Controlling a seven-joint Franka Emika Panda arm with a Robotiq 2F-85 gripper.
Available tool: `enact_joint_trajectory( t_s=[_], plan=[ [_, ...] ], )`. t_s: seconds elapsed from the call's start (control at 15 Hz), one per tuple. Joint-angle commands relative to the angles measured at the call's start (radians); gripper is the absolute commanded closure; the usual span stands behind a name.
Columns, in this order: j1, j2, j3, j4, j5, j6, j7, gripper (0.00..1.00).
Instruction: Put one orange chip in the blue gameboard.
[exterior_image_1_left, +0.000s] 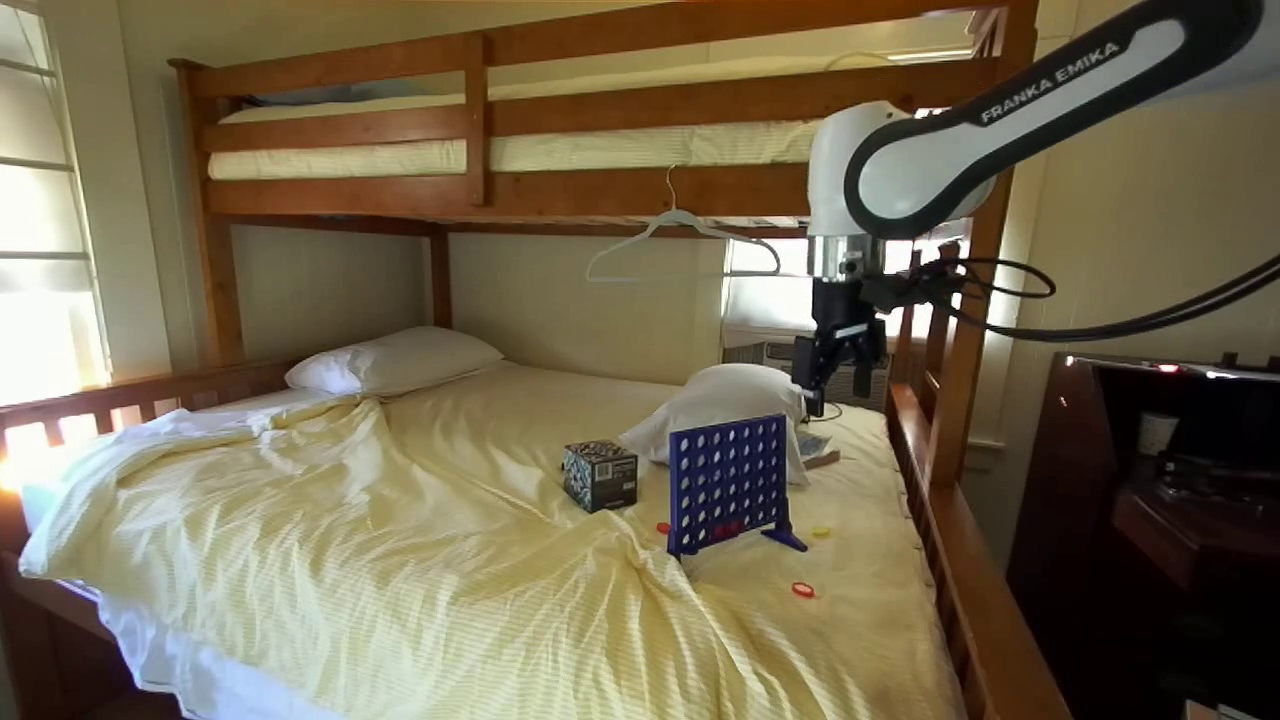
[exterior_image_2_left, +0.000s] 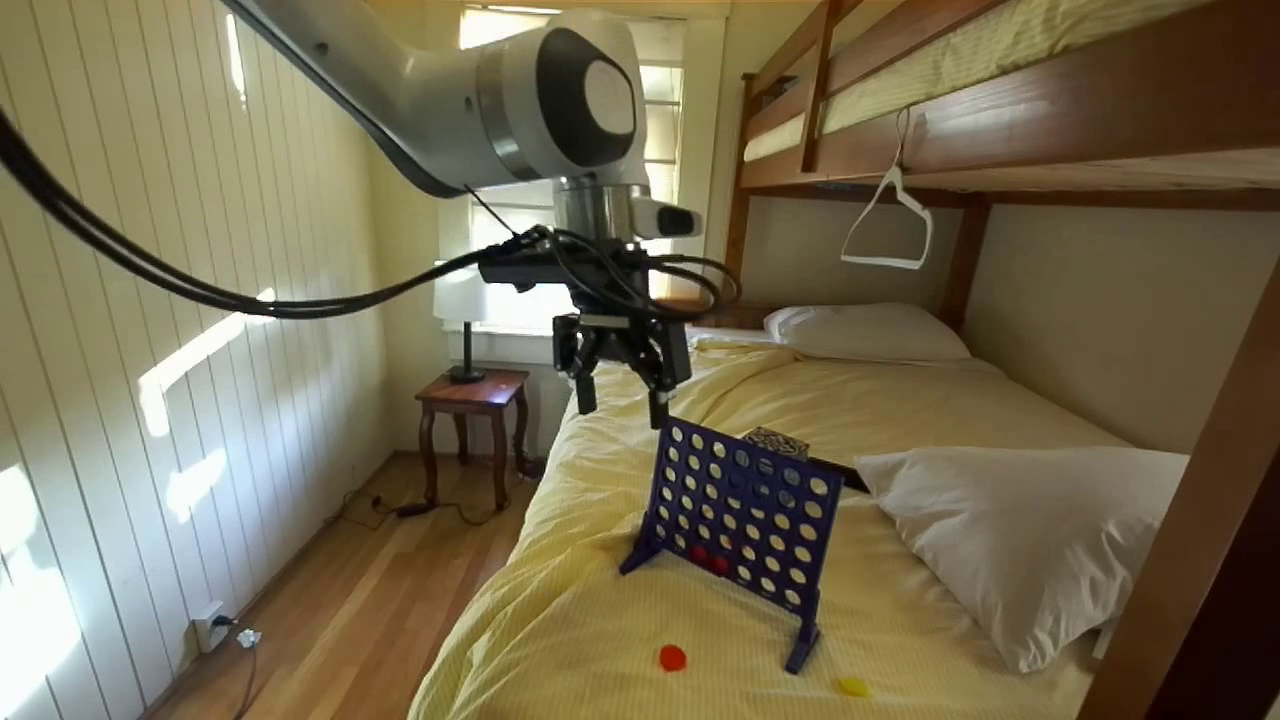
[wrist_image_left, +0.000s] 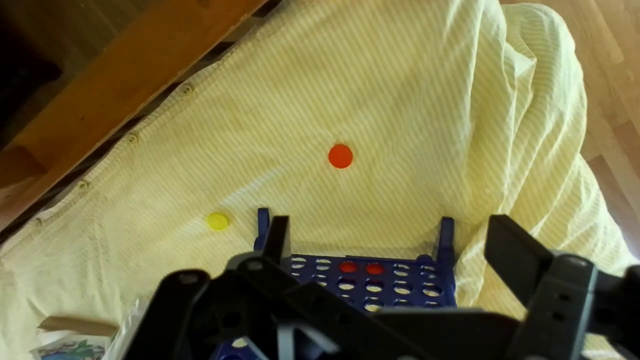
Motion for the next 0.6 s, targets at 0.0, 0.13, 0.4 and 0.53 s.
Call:
enact_joint_trajectory(
  t_s=[0.0,0.13,0.4,0.53],
  plan=[
    [-0.001,0.124,-0.032,0.021,0.039,0.072,-0.037,0.00],
    [0.002,0.181,-0.048,0.020,0.069,0.110,-0.071,0.00],
    [-0.003,0.286,-0.074,0.048,0.195,0.112,-0.196,0.00],
    [0.003,0.255,-0.070,0.014,0.145,0.114,-0.147,0.00]
  ],
)
